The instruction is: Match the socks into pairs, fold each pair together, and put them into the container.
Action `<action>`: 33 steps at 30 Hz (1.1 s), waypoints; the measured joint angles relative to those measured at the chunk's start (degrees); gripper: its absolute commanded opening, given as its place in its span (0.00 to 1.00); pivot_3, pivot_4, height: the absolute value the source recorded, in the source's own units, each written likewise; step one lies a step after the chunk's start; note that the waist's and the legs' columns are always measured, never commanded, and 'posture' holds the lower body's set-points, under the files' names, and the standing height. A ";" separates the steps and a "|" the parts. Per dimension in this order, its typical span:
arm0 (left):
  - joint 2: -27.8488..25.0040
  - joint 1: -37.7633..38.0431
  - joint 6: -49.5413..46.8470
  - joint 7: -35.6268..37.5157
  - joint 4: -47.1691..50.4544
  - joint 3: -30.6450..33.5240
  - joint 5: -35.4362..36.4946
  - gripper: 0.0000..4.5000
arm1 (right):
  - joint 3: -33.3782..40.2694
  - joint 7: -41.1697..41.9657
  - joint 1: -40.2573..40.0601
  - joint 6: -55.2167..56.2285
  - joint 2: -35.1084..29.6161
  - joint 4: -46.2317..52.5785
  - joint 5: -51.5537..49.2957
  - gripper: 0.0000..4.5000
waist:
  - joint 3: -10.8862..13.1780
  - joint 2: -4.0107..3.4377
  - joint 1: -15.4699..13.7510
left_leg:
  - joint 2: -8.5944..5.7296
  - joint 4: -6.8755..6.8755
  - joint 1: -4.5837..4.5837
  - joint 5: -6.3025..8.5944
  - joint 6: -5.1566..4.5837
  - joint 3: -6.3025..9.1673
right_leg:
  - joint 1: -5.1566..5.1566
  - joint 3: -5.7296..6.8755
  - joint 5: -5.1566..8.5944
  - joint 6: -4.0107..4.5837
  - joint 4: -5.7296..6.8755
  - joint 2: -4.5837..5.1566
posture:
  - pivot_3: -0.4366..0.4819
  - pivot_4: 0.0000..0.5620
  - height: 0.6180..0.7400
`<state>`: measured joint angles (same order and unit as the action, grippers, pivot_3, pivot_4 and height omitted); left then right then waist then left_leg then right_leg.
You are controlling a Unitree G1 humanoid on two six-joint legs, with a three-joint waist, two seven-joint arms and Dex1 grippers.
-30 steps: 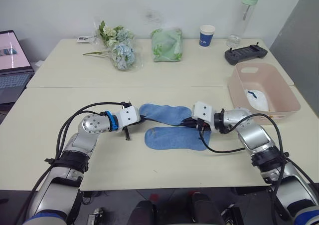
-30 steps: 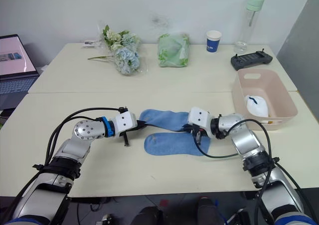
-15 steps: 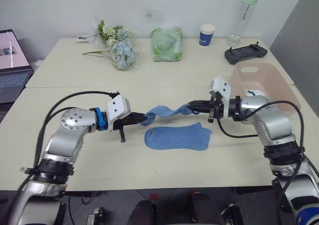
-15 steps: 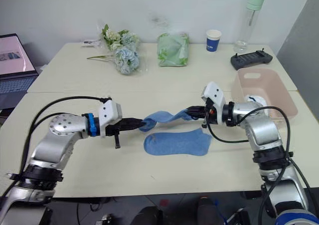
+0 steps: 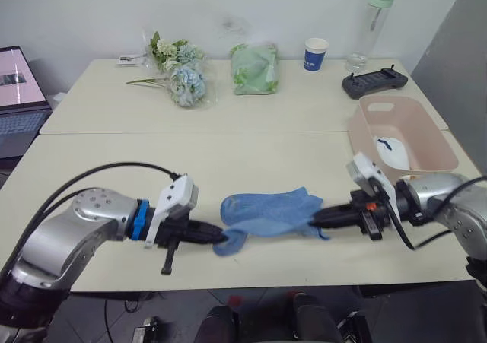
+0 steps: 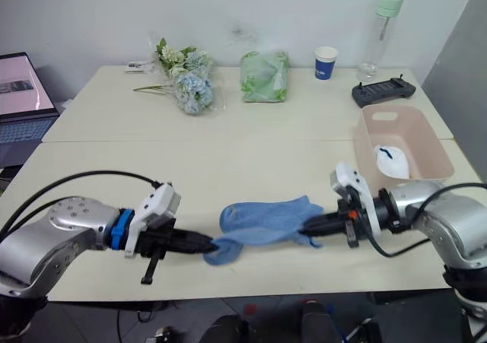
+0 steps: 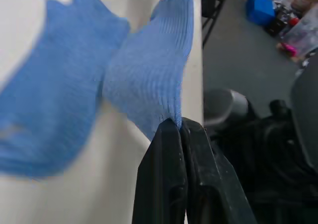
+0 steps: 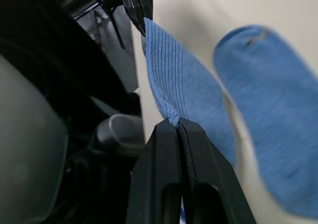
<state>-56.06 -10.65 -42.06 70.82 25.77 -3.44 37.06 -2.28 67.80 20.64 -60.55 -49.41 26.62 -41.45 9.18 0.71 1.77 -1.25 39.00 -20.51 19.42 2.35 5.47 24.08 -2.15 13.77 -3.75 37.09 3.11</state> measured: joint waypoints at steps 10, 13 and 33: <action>6.31 -12.40 9.71 1.43 -16.66 -10.97 -13.19 0.00 | -8.40 -5.89 6.52 11.20 6.05 -14.60 11.85 0.00 | 0.00 0.01 0.09 | 0.00 -0.02 -0.08 -0.13 0.19 -0.44 | 0.13 -0.10 0.00 0.00 -0.06 0.01 | 0.48 0.27 1.00; 7.46 -16.52 11.63 2.84 -21.39 -12.50 -15.83 0.00 | -9.60 -5.68 9.20 14.65 7.01 -18.64 14.49 0.00 | 0.00 0.01 0.07 | -0.01 -0.01 -0.09 -0.14 0.20 -0.43 | 0.13 -0.10 0.00 0.00 -0.06 0.02 | 0.48 0.27 1.00; 16.06 -29.69 12.91 8.71 -38.68 -15.63 -23.37 0.00 | -12.12 -5.67 14.41 21.59 10.86 -29.53 24.03 0.00 | -0.01 0.01 0.15 | -0.03 0.06 -0.13 -0.15 0.21 -0.40 | 0.14 -0.07 0.00 0.00 -0.01 0.02 | 0.48 0.27 1.00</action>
<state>-40.00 -40.33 -29.15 79.53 -12.91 -19.07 13.68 -14.40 62.14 35.05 -38.97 -38.55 -2.90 -17.42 9.17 0.72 1.93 -1.28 39.06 -20.64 19.27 2.56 5.07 24.22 -2.22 13.76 -3.76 37.09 3.13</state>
